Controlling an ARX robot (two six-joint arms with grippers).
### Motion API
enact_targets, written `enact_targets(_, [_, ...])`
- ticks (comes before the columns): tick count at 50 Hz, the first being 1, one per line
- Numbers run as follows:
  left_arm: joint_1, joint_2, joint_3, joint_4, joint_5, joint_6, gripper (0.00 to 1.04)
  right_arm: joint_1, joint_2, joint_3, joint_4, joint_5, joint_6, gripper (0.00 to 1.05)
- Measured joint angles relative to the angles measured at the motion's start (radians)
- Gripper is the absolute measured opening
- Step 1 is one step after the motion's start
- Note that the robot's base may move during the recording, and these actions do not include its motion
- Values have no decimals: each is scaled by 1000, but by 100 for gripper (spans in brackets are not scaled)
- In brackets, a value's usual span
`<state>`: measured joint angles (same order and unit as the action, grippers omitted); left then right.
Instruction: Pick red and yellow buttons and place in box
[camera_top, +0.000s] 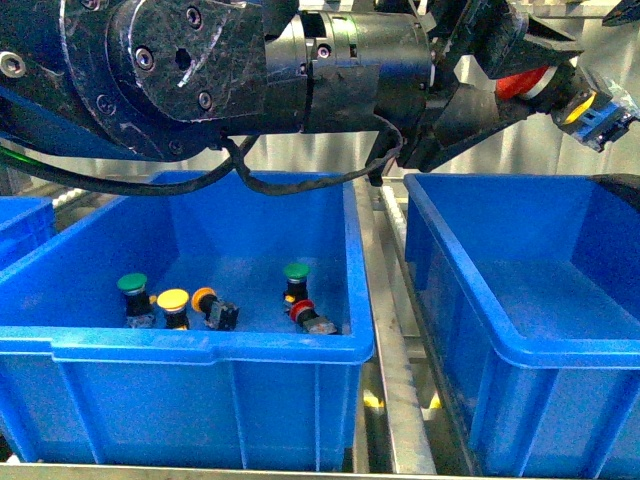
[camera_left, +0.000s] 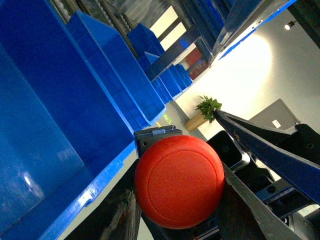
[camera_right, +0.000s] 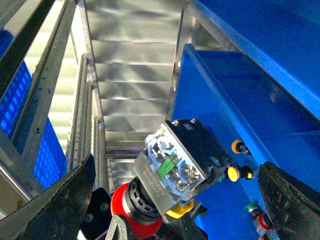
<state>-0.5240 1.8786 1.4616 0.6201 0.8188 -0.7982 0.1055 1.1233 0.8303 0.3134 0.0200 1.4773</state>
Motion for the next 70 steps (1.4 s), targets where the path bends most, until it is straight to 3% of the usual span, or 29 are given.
enact_targets(27, [-39, 7, -2, -32, -1, 5, 33, -13, 41, 17, 24, 14, -8, 98])
enact_targets(41, [-48, 6, -10, -34, -9, 8, 33, -29, 41, 19, -8, 23, -23, 51])
enact_targets(54, [-53, 1, -10, -80, -28, 16, 33, -41, 40, 19, -20, 22, -23, 48])
enact_targets(63, [-27, -2, -10, -92, -68, 48, 70, -39, 39, 19, -15, 40, -46, 47])
enact_targets(70, [6, -10, -8, -100, -117, 56, 89, -38, 39, 6, 8, 40, -86, 47])
